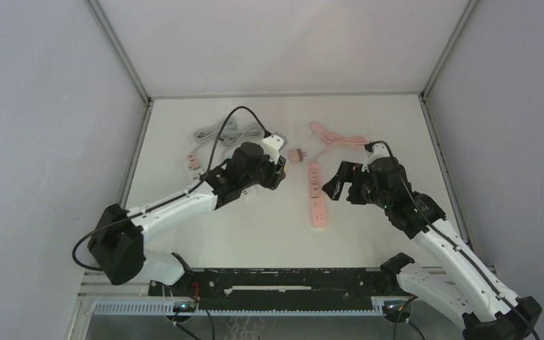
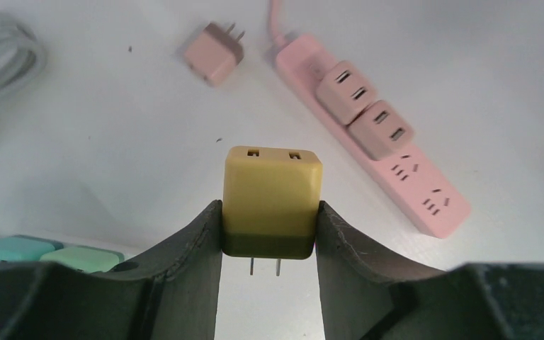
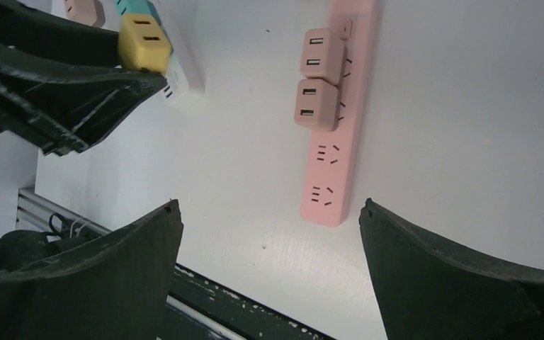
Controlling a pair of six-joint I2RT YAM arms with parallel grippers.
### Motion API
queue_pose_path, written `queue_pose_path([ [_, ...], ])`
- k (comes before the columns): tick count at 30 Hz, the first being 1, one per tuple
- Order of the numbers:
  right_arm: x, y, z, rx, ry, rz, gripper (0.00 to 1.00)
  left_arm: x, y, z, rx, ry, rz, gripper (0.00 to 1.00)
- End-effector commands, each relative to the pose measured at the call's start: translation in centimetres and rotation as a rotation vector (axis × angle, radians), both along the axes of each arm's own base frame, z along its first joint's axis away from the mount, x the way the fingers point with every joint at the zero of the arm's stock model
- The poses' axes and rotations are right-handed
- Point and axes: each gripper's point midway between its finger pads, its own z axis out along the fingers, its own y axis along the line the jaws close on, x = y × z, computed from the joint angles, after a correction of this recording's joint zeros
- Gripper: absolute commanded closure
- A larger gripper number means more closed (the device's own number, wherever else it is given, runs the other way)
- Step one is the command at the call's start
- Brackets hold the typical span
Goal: Insert the plug
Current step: Pick up the plug from the center of the board.
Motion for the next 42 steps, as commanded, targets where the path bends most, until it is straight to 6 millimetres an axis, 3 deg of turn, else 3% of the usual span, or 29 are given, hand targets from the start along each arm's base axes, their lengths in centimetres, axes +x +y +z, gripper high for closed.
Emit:
queue_pose_path([
  [1,-1.0,0.9,2.1,0.067,0.011,0.024,0.0,-1.1,-1.1,4.9,-0.096,-0.199,-0.087,0.78],
  [15,-0.3,4.3,4.6,0.118,0.024,0.161,0.0,-7.1,-3.6,8.1,-0.213,-0.504,-0.399,0.81],
  [27,0.0,8.6,6.1,0.164,0.046,0.336,0.01,-8.4,-5.2,8.9,-0.263,-0.58,-0.492,0.83],
  [35,-0.1,10.3,5.9,0.147,0.056,0.415,0.14,-9.0,-6.0,8.9,-0.287,-0.565,-0.539,0.83],
  [42,0.0,11.1,5.7,0.143,0.061,0.45,0.37,-9.5,-6.3,8.7,-0.301,-0.555,-0.569,0.83],
])
